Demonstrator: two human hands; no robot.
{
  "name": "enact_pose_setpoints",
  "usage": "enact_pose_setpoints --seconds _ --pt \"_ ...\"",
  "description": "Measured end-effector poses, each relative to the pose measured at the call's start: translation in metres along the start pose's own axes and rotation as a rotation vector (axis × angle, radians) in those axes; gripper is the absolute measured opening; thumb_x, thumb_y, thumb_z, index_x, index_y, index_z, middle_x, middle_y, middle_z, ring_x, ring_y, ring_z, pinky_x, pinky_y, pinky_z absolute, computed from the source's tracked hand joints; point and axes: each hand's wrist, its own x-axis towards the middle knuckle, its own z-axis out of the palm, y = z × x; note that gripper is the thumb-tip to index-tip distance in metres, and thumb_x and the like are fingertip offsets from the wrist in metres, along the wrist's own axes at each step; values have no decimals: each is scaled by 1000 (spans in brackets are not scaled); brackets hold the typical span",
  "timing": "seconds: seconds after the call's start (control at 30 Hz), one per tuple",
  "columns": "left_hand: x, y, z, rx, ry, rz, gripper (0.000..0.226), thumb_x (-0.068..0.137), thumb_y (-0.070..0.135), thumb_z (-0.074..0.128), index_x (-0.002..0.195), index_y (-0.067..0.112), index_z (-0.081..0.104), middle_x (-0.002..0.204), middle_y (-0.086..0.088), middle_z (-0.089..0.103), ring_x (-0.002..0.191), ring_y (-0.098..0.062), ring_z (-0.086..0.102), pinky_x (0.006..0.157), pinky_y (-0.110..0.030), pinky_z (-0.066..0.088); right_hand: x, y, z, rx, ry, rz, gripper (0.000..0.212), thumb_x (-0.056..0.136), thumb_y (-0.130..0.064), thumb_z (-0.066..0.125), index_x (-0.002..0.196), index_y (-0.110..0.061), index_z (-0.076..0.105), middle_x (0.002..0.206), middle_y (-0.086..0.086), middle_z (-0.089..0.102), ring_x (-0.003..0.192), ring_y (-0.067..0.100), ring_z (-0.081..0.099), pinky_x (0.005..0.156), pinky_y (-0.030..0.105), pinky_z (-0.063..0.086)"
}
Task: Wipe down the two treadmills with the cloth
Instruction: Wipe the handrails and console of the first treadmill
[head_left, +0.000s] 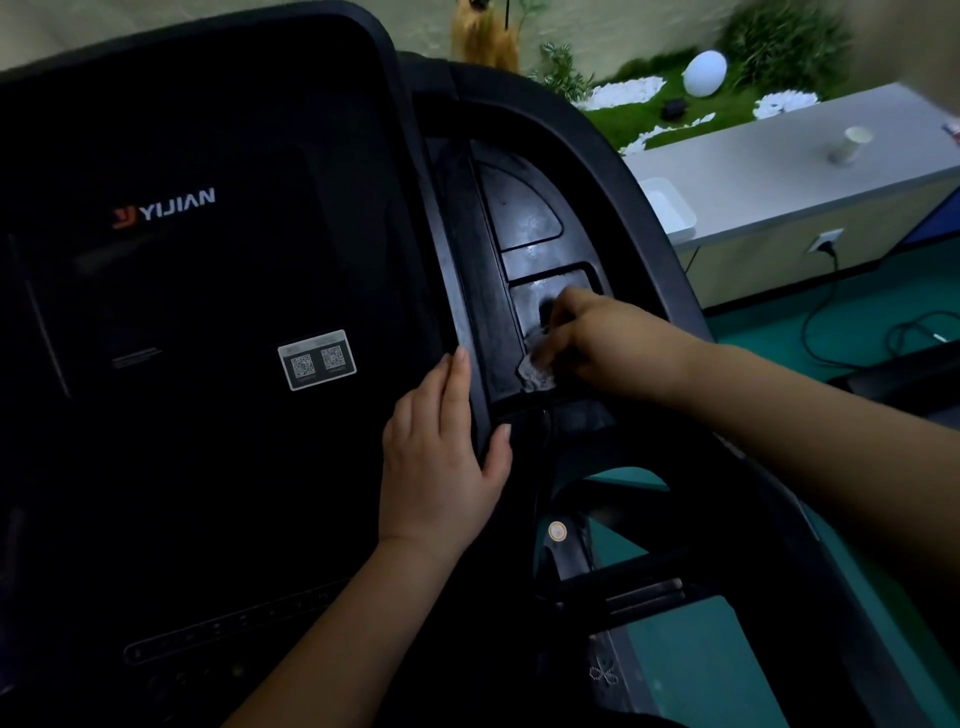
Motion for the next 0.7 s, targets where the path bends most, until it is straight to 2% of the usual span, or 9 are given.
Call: enact_pose_setpoints --seconds 0.1,0.17,0.2,0.3,0.4,0.5,0.6,0.7 --pt "0 0 -1 0 1 -1 76 89 47 49 151 14 21 148 -4 38 130 -22 38 107 -39 37 15 -4 2 29 235 51 20 83 -14 67 102 -16 74 108 17 52 89 37 59 77 36 51" --pt "0 0 -1 1 2 -2 75 89 47 48 151 14 22 148 -5 39 129 -22 38 107 -39 37 26 -5 0 71 362 111 22 83 -14 68 104 -14 74 106 17 52 90 36 59 79 31 47" --pt "1 0 -1 3 4 -1 75 89 47 48 151 14 22 147 -5 39 129 -22 39 107 -39 37 29 -4 -1 72 366 118 23 83 -15 68 106 -14 73 107 17 52 92 35 59 81 29 45" --pt "0 0 0 -1 11 5 75 89 46 49 151 13 23 147 -6 40 128 -23 39 106 -40 38 21 0 -2 57 177 90 24 86 -18 67 110 -15 72 116 14 49 101 32 57 89 27 42" --pt "0 0 0 -2 18 3 74 89 45 50 151 13 24 147 -6 40 128 -23 38 106 -40 37 3 -2 0 67 -50 11 23 89 -20 65 111 -19 72 120 9 44 107 27 55 94 16 33" --pt "-1 1 -1 -8 8 -3 75 89 46 50 151 14 23 147 -4 39 129 -22 37 107 -40 37 2 -1 -13 -61 -224 45 30 94 -29 57 123 -25 64 117 9 40 105 32 55 94 25 39" --pt "0 1 -1 -10 9 -9 75 89 46 51 151 14 23 147 -4 39 128 -22 38 107 -41 37 -1 -2 -31 -314 -358 146 38 97 -39 47 128 -18 57 124 17 41 109 36 53 96 36 43" --pt "0 1 -1 -8 12 -14 76 88 45 53 151 14 24 146 -4 40 127 -21 39 106 -41 38 -8 -7 -31 -478 -351 156 35 99 -27 44 129 -12 53 126 19 39 110 38 50 94 44 43"
